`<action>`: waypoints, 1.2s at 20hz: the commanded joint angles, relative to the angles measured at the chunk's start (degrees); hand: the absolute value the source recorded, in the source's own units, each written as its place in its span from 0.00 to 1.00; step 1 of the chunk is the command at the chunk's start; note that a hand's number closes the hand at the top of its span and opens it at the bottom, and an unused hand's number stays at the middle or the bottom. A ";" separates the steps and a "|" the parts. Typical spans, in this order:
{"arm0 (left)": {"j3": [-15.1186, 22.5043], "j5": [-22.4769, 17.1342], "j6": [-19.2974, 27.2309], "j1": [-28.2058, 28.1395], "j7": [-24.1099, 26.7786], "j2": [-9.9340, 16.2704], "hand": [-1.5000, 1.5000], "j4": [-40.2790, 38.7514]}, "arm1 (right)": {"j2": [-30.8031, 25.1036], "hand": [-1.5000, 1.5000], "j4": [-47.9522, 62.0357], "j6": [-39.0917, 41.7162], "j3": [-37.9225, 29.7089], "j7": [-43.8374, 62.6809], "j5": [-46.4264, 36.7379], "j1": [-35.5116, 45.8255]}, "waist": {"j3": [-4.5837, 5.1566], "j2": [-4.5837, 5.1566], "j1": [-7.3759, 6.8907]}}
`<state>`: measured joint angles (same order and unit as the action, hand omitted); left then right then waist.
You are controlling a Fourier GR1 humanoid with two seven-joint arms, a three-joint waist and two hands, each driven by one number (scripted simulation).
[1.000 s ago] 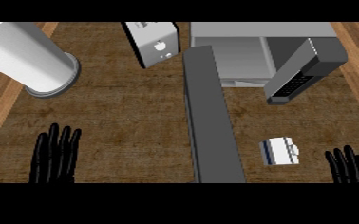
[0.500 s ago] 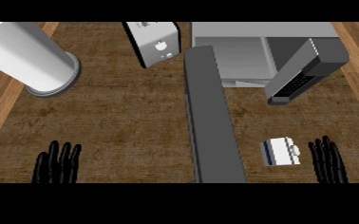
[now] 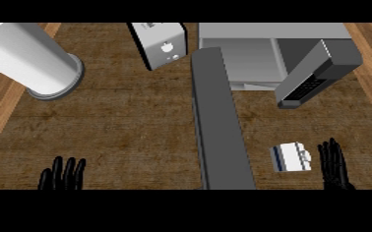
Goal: Pick up the milk, place it into the microwave and close the microwave
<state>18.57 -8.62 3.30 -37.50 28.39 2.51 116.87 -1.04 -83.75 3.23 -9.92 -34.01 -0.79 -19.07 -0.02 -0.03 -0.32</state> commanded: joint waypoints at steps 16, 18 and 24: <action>-0.17 -2.92 0.01 -2.73 5.15 3.17 0.00 -1.73 | -5.79 0.00 36.81 -1.23 -6.29 -21.74 -1.84 16.08 | 0.00 0.02 -0.05; 0.51 -3.04 0.68 -3.52 2.94 3.77 0.00 1.39 | -5.46 0.00 42.32 -1.55 -6.37 -26.08 -2.56 18.22 | -0.03 0.04 -0.12; 1.49 -2.73 -0.77 -5.17 8.84 4.26 0.00 -2.66 | -6.71 0.00 43.89 0.47 -5.55 -28.93 -2.57 19.56 | 0.00 -0.01 -0.07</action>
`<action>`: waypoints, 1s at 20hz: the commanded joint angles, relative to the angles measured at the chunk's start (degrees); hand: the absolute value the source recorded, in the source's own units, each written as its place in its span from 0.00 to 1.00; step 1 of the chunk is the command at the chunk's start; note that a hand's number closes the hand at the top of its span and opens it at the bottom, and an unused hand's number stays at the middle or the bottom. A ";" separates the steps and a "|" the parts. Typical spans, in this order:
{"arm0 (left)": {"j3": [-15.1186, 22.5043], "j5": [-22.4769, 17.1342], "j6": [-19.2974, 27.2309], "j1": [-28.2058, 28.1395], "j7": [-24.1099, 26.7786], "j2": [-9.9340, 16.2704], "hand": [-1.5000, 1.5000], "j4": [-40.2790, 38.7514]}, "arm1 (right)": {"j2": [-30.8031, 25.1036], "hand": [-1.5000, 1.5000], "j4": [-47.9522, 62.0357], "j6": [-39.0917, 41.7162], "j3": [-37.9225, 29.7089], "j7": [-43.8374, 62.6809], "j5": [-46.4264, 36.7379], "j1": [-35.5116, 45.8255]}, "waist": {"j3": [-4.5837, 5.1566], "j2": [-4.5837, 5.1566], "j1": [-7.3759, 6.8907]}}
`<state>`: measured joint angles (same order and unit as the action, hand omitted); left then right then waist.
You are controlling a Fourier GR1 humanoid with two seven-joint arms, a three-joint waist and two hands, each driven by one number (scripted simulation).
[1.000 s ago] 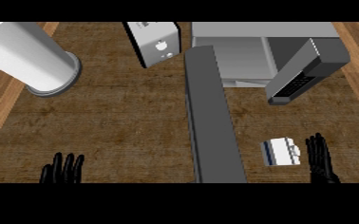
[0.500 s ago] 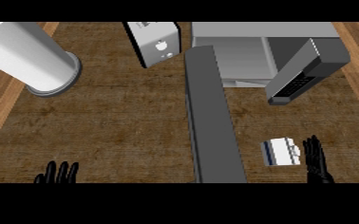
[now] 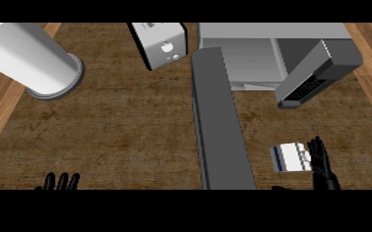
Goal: Pick up the milk, place it into the microwave and close the microwave
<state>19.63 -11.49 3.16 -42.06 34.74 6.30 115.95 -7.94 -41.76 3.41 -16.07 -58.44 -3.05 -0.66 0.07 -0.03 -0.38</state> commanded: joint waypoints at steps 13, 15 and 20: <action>-1.97 -2.97 -1.48 -1.93 1.05 3.93 0.00 0.74 | 1.08 0.00 9.15 -1.99 -1.78 -4.48 1.91 7.35 | -0.11 0.01 -0.24; -0.59 -0.83 -0.46 -1.32 3.44 2.22 0.00 -0.89 | 1.64 1.00 9.06 -5.81 -2.71 -3.22 1.90 9.64 | -0.12 0.03 -0.34; 0.63 -1.52 -0.85 -0.67 2.70 2.37 0.00 -0.83 | 0.11 1.00 10.05 -10.98 -1.56 -2.61 -1.72 12.65 | -0.11 0.05 -0.31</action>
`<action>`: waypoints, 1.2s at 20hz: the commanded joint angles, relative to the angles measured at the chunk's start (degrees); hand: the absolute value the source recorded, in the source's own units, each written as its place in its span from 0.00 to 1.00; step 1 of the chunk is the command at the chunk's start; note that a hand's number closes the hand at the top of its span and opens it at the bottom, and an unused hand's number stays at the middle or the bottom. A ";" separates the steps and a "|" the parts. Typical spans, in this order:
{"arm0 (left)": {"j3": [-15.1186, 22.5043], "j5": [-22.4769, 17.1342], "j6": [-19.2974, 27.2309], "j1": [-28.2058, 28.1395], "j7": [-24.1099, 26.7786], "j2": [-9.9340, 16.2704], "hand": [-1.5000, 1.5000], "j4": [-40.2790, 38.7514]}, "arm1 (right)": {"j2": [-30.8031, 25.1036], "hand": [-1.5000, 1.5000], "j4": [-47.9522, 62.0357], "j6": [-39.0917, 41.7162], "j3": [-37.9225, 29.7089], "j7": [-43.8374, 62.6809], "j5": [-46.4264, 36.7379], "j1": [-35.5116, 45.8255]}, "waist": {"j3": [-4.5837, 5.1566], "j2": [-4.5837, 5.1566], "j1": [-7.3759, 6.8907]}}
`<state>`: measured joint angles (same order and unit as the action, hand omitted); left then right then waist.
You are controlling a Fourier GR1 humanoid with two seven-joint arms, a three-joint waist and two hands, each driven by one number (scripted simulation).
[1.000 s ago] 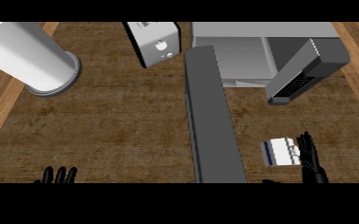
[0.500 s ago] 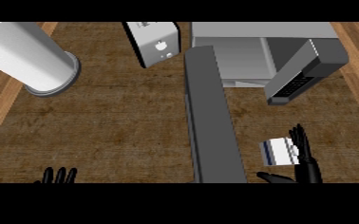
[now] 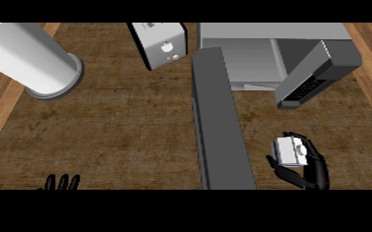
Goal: Pick up the milk, place it into the microwave and close the microwave
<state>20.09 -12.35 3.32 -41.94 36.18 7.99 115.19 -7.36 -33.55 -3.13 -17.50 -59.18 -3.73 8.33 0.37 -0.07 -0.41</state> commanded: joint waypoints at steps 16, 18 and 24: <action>0.47 -1.95 -1.77 -0.22 0.46 1.52 0.00 -0.36 | -0.92 1.00 16.04 -0.26 -4.15 -8.73 -0.01 20.63 | -0.59 0.74 -1.65; 3.62 1.05 0.44 -1.73 0.33 0.38 0.00 2.12 | -1.97 1.00 16.76 -1.54 -4.96 -6.36 0.40 23.95 | -0.60 0.73 -1.81; 0.52 -1.68 -1.15 -3.13 1.35 2.83 0.00 2.64 | 0.86 1.00 13.75 -1.22 -3.31 -9.81 0.15 19.66 | -0.43 0.15 -0.37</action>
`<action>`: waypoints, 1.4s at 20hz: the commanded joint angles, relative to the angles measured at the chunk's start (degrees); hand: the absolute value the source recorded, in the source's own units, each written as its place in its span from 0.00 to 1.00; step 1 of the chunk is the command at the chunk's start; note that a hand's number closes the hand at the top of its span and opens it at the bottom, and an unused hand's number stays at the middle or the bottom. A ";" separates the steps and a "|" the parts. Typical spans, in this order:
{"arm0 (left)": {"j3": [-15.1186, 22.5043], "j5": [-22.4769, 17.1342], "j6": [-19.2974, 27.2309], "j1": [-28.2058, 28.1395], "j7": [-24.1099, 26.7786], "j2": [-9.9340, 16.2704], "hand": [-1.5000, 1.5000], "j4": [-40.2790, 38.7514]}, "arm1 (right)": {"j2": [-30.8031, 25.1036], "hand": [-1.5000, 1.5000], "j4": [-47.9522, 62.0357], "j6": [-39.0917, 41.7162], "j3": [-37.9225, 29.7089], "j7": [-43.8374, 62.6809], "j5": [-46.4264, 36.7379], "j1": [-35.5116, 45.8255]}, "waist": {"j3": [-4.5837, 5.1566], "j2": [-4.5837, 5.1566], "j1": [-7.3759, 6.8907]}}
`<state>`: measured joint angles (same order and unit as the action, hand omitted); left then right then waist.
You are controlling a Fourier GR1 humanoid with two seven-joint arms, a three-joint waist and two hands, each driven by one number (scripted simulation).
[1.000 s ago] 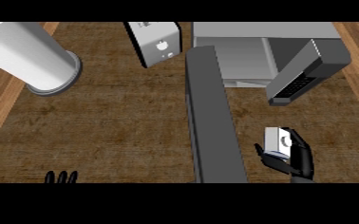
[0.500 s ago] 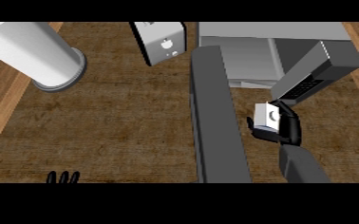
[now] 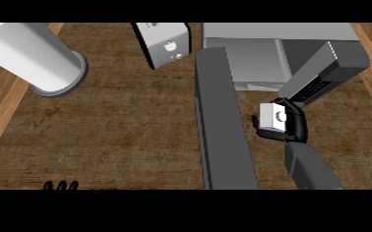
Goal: Pick up the milk, place it into the microwave and close the microwave
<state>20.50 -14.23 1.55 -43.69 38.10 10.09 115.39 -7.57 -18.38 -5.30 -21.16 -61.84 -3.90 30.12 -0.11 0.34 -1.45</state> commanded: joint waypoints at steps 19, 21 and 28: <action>3.51 1.36 3.76 -1.96 -0.60 -0.66 0.00 2.92 | 3.38 1.00 -51.72 13.21 13.35 19.87 6.07 -30.06 | 0.17 -0.67 2.16; 3.43 0.94 1.53 -3.00 3.69 -0.40 0.00 -1.31 | 5.97 1.00 -54.11 14.94 13.97 22.77 9.40 -28.09 | 0.20 -0.69 1.80; 3.44 -0.97 0.96 -6.06 3.40 1.85 0.00 0.98 | 7.51 1.00 -64.74 6.26 19.01 29.74 8.26 -30.05 | 0.12 -0.46 1.16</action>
<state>22.31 -15.57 2.60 -47.85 40.59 11.61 116.38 -0.84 -78.61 4.75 -3.56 -35.30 4.96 -0.20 0.04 -0.21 0.01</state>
